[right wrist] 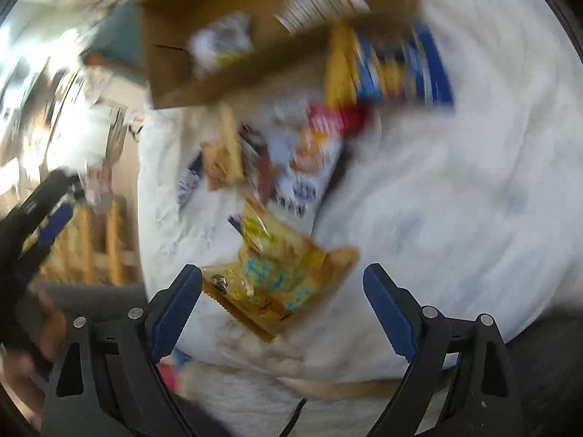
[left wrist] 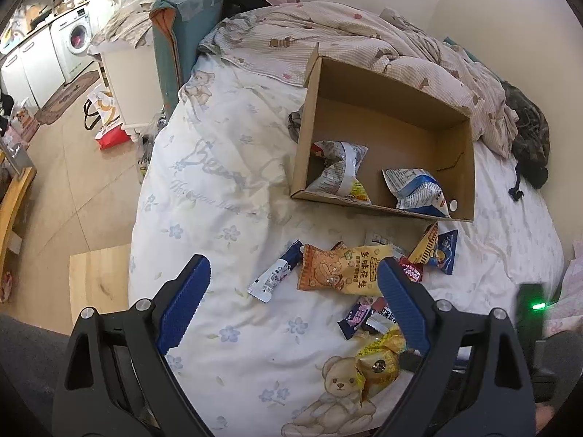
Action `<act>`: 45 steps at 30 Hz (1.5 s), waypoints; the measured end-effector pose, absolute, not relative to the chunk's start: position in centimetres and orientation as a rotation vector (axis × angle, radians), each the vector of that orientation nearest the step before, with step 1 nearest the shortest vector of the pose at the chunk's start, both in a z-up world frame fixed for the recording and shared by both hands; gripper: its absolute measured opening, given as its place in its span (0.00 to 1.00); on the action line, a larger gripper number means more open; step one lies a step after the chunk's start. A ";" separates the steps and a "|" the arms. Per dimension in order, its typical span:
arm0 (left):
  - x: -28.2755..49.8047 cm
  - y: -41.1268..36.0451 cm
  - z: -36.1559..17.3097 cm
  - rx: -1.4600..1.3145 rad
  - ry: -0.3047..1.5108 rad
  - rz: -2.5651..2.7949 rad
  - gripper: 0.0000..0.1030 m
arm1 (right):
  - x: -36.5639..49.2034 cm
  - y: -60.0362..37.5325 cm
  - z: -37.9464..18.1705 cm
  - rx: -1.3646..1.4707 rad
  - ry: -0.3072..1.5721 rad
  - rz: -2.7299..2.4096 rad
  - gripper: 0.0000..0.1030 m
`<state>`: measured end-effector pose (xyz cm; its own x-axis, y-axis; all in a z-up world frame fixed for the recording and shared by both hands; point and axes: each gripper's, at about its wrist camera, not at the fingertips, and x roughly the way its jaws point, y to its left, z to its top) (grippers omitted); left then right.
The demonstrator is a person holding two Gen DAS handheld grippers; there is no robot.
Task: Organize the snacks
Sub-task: 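Move both tools back toward the remaining snack pile, then grasp the blue-white bar with left gripper while right grasps yellow chip bag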
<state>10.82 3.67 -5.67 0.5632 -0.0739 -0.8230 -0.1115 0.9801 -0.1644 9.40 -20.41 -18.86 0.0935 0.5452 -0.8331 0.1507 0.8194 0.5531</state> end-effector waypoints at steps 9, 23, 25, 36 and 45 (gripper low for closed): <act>11.7 5.0 -6.3 -0.271 1.001 0.048 0.88 | 9.6 -18.7 -21.9 0.653 1.513 0.248 0.68; 13.4 8.2 -8.2 -0.326 1.110 0.157 0.88 | 9.8 -22.1 -12.7 0.551 1.306 0.352 0.50; 14.0 9.0 -8.4 -0.330 1.113 0.182 0.88 | 10.7 -23.0 -11.2 0.539 1.252 0.357 0.49; 17.0 5.9 -15.9 -0.243 1.363 0.062 0.53 | 12.8 -25.8 -11.9 0.610 1.189 0.309 0.49; 18.9 3.9 -20.6 -0.173 1.452 0.026 0.41 | 12.8 -26.1 -12.1 0.572 1.208 0.304 0.49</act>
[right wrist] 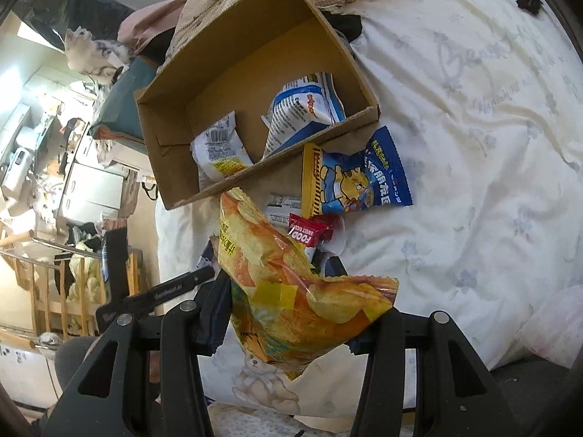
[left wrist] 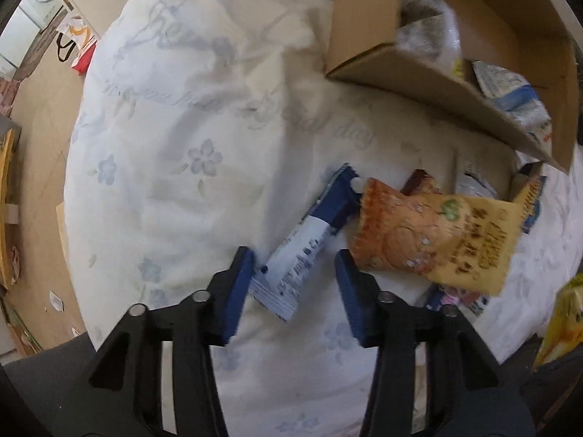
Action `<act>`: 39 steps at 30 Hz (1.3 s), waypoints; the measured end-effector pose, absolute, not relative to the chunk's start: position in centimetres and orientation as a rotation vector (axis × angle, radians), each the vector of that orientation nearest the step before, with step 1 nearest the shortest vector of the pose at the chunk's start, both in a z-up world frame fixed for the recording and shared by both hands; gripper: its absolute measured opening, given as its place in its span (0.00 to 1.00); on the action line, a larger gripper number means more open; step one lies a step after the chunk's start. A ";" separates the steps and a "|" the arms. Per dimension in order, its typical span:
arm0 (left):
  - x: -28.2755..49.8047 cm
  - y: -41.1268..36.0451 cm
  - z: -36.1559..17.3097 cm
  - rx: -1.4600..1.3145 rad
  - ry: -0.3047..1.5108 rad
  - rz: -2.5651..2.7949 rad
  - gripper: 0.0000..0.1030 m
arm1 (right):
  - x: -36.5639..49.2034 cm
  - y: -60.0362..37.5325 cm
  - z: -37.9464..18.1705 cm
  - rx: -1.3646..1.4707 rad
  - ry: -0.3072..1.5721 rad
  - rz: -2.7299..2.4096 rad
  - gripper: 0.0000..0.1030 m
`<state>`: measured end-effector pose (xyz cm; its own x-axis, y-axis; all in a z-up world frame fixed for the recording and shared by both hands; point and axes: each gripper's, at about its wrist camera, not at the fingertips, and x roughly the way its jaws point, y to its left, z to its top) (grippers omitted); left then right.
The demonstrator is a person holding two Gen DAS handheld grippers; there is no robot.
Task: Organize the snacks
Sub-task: 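Grasp the blue-white bar with left gripper while right grasps yellow chip bag, then lower both held snacks into the cardboard box and open both grippers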
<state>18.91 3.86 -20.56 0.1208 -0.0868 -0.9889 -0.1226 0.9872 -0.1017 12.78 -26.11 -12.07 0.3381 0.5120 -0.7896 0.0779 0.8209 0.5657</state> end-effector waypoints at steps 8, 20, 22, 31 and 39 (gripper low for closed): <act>18.9 2.5 -20.9 -0.052 1.419 0.020 0.15 | 13.2 -25.7 -12.3 0.553 1.219 0.305 0.49; 14.9 6.3 -16.7 -0.304 1.288 0.111 0.15 | 12.9 -25.9 -12.2 0.546 1.211 0.288 0.49; 14.6 6.4 -15.5 -0.292 1.252 0.111 0.15 | 12.8 -25.9 -12.1 0.546 1.207 0.288 0.49; 14.1 7.2 -8.9 -0.324 1.000 0.034 0.15 | 11.8 -26.2 -10.3 0.567 1.126 0.332 0.49; 13.6 4.9 -5.1 -0.296 0.892 -0.078 0.15 | 11.1 -26.8 -7.8 0.573 1.035 0.355 0.49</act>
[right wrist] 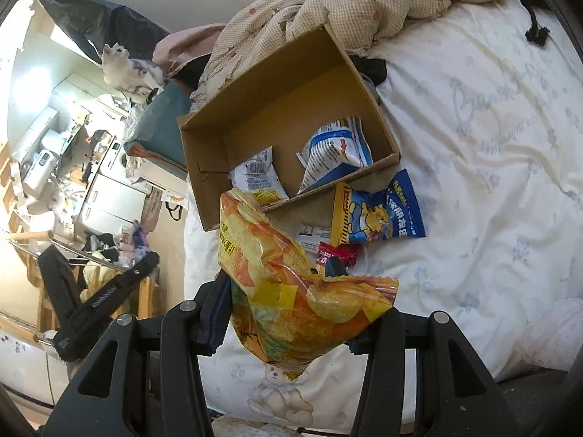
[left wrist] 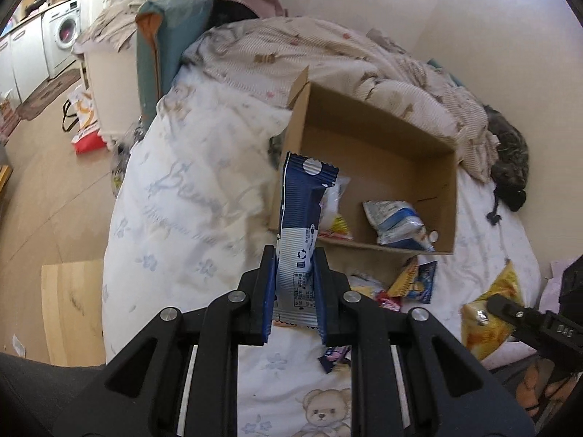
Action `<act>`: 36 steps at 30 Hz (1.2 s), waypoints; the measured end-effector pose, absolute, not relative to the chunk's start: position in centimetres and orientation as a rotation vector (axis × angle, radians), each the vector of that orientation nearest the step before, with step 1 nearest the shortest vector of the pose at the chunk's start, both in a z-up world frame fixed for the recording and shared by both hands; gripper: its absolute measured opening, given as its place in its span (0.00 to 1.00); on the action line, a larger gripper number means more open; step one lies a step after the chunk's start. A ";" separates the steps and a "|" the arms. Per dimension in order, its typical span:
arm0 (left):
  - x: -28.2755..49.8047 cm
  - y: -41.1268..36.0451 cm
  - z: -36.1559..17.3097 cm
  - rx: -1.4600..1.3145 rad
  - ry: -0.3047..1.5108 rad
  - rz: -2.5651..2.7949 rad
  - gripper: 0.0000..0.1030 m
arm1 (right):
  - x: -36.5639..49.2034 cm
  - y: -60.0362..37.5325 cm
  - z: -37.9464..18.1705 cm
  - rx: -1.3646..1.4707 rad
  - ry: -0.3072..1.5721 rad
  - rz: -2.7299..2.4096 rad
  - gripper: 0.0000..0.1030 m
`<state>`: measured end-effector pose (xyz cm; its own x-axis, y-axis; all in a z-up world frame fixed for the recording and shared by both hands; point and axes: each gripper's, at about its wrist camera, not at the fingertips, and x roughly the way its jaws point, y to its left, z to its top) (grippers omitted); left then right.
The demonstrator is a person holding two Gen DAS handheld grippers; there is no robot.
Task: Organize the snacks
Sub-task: 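Lower both held snacks into the cardboard box and open both grippers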
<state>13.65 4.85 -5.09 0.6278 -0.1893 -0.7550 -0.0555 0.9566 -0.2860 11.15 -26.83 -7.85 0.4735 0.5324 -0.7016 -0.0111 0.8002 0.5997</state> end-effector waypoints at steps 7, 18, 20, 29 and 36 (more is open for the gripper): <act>14.0 4.0 -2.3 -0.308 0.840 -0.156 0.15 | 12.7 -28.1 -6.1 0.598 0.989 0.350 0.49; 18.8 1.8 -2.2 -0.247 0.899 -0.204 0.15 | 17.2 -27.9 -6.1 0.592 0.992 0.320 0.49; 19.8 1.0 -2.3 -0.218 0.917 -0.235 0.15 | 17.9 -27.5 -6.1 0.567 0.997 0.321 0.49; 24.1 -1.9 -4.3 -0.111 0.948 -0.254 0.15 | 22.7 -26.1 -7.0 0.531 1.016 0.308 0.49; 25.6 -2.7 -7.1 -0.074 0.961 -0.237 0.15 | 26.3 -24.4 -9.4 0.583 1.043 0.330 0.49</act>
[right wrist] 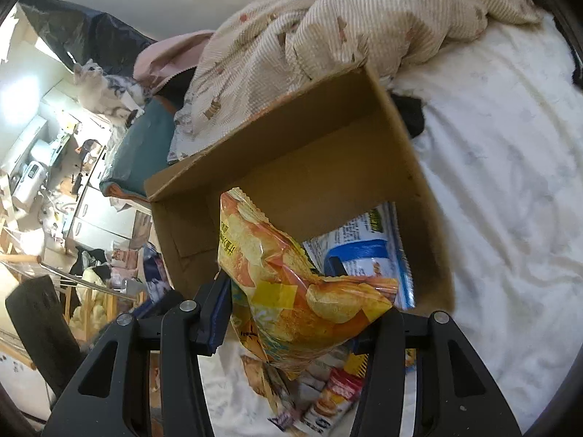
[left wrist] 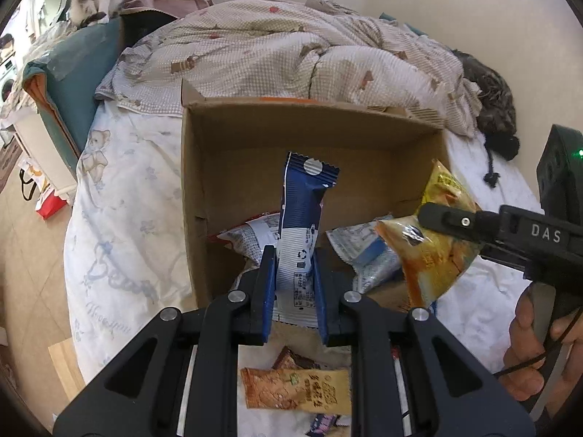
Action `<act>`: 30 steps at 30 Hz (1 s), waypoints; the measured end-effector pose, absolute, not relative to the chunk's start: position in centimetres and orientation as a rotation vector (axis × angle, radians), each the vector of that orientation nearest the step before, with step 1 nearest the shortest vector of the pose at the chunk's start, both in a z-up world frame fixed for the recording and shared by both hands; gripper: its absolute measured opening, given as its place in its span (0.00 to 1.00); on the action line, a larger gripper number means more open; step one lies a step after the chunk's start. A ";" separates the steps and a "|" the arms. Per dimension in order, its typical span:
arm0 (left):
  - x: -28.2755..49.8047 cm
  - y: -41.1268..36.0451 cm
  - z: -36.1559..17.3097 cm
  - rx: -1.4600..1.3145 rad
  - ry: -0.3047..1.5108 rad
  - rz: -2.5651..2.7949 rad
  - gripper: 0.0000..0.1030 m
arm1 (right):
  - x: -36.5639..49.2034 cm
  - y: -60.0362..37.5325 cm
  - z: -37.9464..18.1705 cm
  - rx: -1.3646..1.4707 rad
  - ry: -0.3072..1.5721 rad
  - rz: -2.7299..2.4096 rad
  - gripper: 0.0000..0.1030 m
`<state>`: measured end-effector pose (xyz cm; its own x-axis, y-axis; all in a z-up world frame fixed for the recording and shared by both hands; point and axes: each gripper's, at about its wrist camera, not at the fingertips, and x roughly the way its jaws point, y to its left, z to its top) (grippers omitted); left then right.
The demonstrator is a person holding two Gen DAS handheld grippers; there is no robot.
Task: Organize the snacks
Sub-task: 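Lower both held snacks into the cardboard box and open both grippers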
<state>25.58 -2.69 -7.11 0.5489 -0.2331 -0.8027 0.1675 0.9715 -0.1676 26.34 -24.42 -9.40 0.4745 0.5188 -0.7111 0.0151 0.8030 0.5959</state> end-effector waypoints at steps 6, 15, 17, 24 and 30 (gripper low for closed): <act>26.5 -2.9 -8.5 -0.058 0.990 -0.219 0.15 | 28.0 -23.4 -11.6 0.560 1.093 0.300 0.50; 27.1 -3.5 -9.1 -0.015 0.988 -0.200 0.15 | 28.4 -21.9 -13.4 0.437 1.124 0.286 0.52; 27.2 -3.5 -9.2 -0.022 0.994 -0.198 0.15 | 28.3 -21.7 -13.1 0.393 1.099 0.263 0.52; 27.2 -3.1 -9.4 -0.018 0.988 -0.174 0.16 | 28.3 -22.5 -13.0 0.392 1.086 0.224 0.52; 27.1 -3.0 -9.3 -0.017 0.986 -0.155 0.17 | 28.3 -23.1 -13.0 0.551 1.100 0.314 0.76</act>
<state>27.15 -2.98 -9.32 0.5421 -0.1384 -0.8288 0.1229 0.9888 -0.0847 28.28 -23.05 -12.97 0.4287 0.5007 -0.7520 0.0286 0.8244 0.5653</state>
